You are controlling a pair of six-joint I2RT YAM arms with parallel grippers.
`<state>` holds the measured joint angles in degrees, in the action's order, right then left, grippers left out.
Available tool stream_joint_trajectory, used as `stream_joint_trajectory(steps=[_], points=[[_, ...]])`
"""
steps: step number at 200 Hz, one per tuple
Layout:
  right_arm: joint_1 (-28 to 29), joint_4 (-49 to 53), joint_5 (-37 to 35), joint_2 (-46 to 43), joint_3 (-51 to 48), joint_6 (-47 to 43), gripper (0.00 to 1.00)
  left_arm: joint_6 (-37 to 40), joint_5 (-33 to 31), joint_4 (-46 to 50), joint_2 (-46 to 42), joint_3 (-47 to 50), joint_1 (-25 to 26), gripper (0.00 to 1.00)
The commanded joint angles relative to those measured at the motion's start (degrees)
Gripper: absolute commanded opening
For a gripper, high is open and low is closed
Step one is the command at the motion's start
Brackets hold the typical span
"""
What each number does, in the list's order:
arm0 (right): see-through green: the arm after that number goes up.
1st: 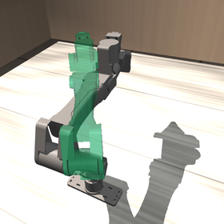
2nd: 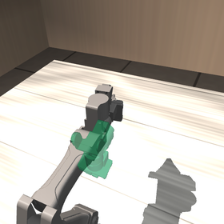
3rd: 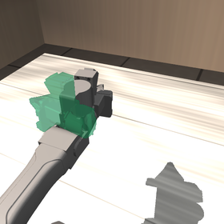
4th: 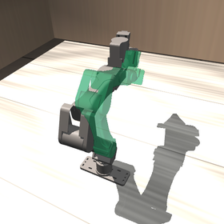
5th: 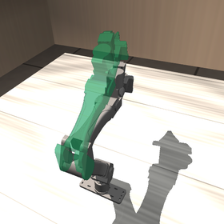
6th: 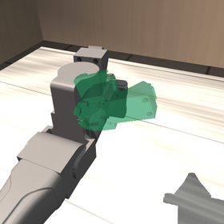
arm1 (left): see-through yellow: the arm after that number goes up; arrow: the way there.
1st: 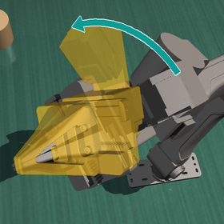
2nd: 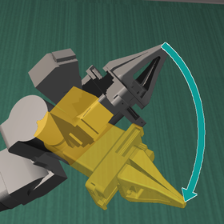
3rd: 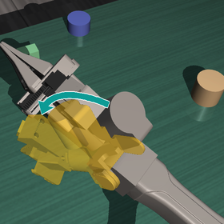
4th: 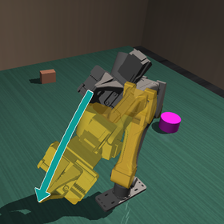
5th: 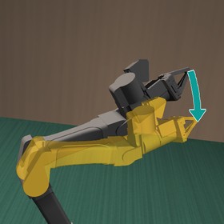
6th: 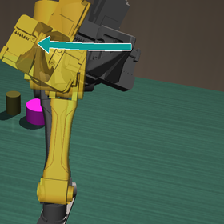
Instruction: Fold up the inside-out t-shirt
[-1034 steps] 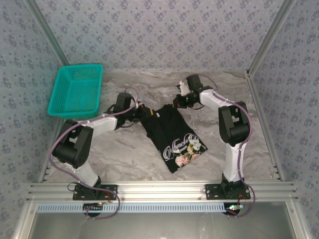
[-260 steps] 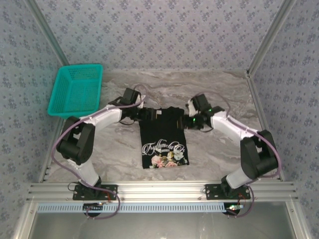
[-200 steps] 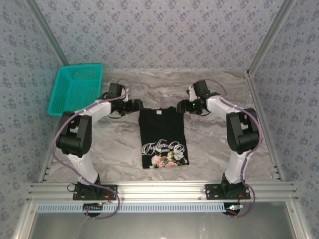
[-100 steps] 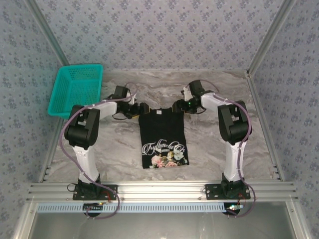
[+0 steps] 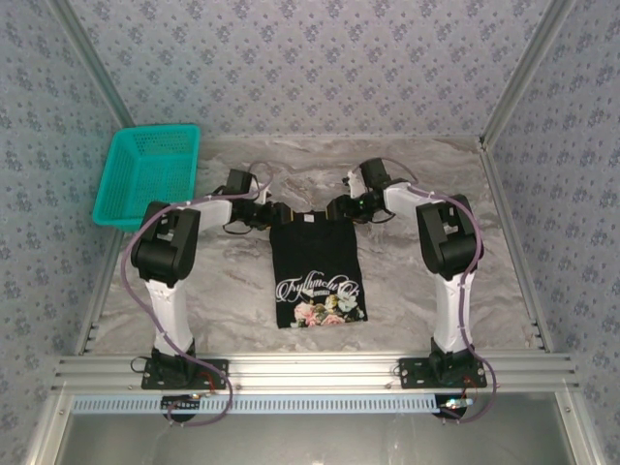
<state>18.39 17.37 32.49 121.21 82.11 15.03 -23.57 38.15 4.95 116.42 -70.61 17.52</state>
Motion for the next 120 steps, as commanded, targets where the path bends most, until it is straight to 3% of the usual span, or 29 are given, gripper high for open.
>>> stream_joint_trajectory(steps=[1, 79, 120], points=[[1.0, -0.9, 4.4, 2.2, -0.3, 1.9, 0.58, -0.1, 2.9, -0.5, 2.6, 1.8, 1.2, 0.50], [0.2, -5.7, 10.2, 2.7, -0.5, 5.5, 0.40, -2.5, 6.1, -3.5, 4.2, 0.7, 1.5, 0.24], [-1.7, -8.8, 14.1, 1.0, -1.1, 7.5, 0.21, -4.6, 7.5, -6.0, 2.3, 0.3, 0.8, 0.07]])
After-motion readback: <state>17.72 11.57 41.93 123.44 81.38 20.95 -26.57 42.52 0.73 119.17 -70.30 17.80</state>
